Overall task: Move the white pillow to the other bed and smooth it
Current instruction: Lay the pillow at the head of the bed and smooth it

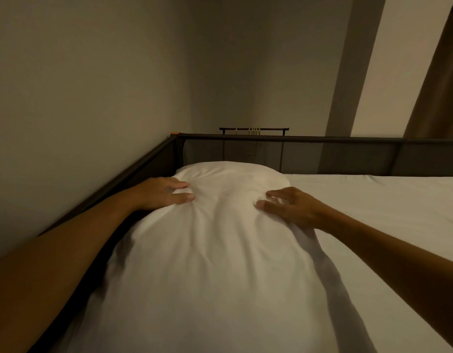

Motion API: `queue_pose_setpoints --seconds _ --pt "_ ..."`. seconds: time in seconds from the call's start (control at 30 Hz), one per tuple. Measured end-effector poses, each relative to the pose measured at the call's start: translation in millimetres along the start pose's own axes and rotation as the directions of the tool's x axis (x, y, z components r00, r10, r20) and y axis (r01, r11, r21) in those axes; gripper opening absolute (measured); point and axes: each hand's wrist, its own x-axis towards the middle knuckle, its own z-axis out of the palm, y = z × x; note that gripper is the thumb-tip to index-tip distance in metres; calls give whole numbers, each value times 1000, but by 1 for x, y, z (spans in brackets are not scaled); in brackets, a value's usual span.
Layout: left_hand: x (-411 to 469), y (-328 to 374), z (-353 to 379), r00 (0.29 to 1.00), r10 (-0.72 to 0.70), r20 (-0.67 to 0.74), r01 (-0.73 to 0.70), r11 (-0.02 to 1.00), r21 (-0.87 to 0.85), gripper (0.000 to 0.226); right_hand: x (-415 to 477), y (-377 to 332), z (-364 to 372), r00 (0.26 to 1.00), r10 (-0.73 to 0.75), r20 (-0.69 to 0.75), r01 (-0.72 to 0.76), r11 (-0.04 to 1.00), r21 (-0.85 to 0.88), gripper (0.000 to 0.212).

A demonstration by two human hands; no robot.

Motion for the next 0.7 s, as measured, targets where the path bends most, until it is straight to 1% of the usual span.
queue_pose_setpoints --seconds 0.07,0.13,0.2,0.27,0.4,0.43,0.53,0.57,0.7 --pt "6 8 -3 999 -38 -35 43 989 140 89 12 -5 -5 999 6 -34 -10 993 -121 102" --pt "13 18 -5 994 -39 -103 56 983 172 84 25 -11 -7 996 -6 -94 -13 979 -202 104" --pt "21 31 -4 991 -1 -137 27 982 188 76 37 -20 -8 989 -72 -132 34 962 -271 93" --pt "28 47 2 992 28 -125 4 967 254 65 48 -30 -6 981 -119 -151 67 948 -310 84" --pt "30 81 20 994 95 -57 -67 925 374 56 62 -47 8 982 -121 -143 78 958 -276 68" --pt "30 85 24 994 105 -41 -82 923 376 55 63 -50 12 983 -122 -136 83 962 -262 66" --pt "38 80 35 996 85 -16 -77 954 290 56 64 -56 23 986 -116 -119 84 966 -243 60" --pt "40 77 38 997 79 -8 -73 956 284 56 65 -55 27 988 -112 -111 82 966 -244 59" --pt "41 65 44 997 73 -13 -67 962 263 55 68 -46 35 993 -83 -79 63 971 -230 62"
